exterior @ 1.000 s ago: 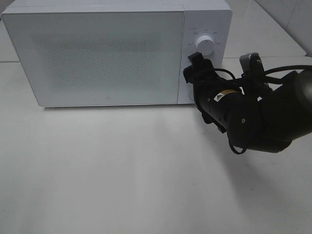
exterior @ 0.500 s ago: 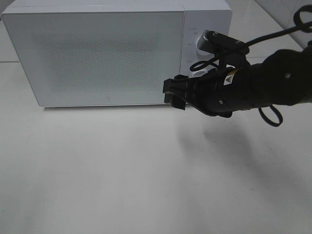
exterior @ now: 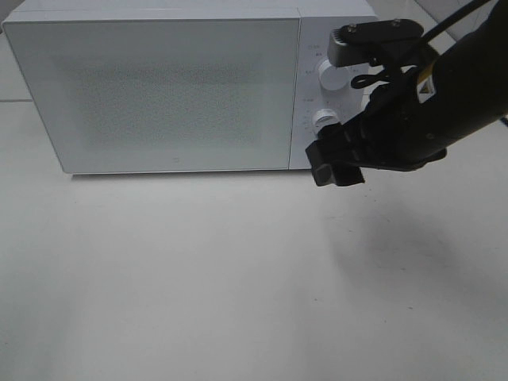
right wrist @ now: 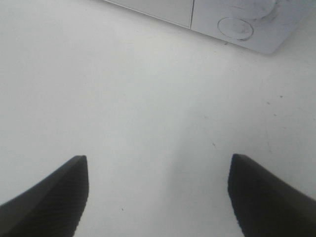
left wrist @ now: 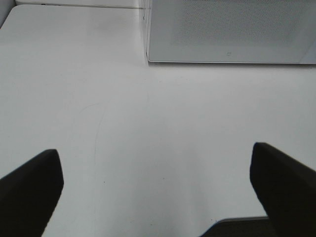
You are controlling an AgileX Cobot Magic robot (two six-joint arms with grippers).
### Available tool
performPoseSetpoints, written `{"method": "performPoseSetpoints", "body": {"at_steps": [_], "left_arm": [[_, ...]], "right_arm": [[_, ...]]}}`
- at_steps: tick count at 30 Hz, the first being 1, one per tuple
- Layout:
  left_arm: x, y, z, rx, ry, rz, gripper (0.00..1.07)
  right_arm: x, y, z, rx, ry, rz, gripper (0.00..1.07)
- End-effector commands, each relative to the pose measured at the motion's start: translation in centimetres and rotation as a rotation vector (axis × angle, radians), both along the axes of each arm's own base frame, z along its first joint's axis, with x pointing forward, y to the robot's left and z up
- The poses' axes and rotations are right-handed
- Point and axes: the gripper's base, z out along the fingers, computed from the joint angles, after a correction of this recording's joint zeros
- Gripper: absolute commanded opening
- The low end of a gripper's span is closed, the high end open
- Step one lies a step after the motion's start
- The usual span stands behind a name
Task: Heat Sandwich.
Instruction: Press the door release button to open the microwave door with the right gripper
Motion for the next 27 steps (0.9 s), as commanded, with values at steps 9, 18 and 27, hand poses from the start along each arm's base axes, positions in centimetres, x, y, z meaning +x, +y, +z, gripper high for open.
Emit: {"method": "performPoseSetpoints", "body": {"at_steps": [9,18,27], "left_arm": [[-0.2,-0.1,0.0,-0.008,-0.026,-0.004,0.97],[-0.2,-0.1,0.0,-0.008,-0.026,-0.004,0.97],[-0.2,-0.1,0.0,-0.008,-0.026,-0.004,0.97]], "right_arm": [[-4.0,-2.8,4.8,-0.068,-0.028,0.06,0.76],[-7.7,-5.3,7.4,-0.11,-0.016,0.086,0.76],[-11.5,-7.7,9.9,-0.086,-0.081,0.091,0.77]]}}
